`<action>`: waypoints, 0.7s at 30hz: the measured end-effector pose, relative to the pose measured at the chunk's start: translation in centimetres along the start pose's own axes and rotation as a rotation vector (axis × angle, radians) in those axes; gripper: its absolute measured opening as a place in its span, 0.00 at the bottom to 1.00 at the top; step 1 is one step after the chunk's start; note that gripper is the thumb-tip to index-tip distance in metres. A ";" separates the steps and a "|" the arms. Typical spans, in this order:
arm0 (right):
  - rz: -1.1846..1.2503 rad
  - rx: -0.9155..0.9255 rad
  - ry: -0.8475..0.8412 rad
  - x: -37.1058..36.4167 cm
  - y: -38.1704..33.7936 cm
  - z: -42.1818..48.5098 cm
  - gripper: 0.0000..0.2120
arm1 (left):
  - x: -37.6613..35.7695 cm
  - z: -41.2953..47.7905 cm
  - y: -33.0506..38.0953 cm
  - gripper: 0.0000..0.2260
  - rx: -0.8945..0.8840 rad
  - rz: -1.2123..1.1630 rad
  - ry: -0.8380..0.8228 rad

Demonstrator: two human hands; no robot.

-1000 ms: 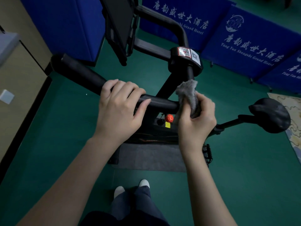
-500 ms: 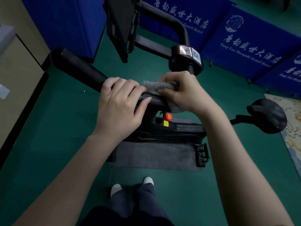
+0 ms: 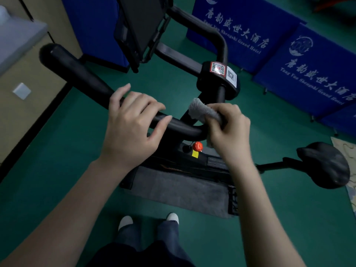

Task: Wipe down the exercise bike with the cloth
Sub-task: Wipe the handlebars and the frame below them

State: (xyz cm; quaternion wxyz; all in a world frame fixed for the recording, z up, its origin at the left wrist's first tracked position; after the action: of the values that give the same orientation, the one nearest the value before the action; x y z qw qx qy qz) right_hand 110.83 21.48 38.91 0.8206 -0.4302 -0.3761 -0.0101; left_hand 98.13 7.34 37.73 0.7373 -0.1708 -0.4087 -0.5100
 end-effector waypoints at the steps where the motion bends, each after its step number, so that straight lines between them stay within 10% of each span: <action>1: 0.048 0.017 0.066 -0.3 -0.1 -0.7 0.09 | -0.2 -0.1 0.8 0.13 0.002 -0.010 -0.015; 10: 0.449 -0.065 0.473 -1.0 3.0 -3.4 0.06 | -1.5 -0.4 3.6 0.12 0.092 -0.005 -0.029; 21: 0.702 -0.223 0.531 -1.5 4.9 -3.2 0.07 | -2.1 -0.5 4.2 0.12 0.178 0.043 0.006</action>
State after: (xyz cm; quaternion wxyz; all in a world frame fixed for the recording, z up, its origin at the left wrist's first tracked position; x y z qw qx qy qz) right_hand 113.34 21.79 33.43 0.7910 -0.5999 0.0193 0.1185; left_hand 101.77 9.99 36.49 0.7618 -0.1117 -0.4464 -0.4560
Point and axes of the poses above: each hand's wrist, its own z-axis towards the middle knuckle, its own x-axis out of the back of the hand, y = z × x, the point moved 4 cm from there along z, towards the middle knuckle, and after that the axes turned 8 degrees about z, right-handed, at the moved point
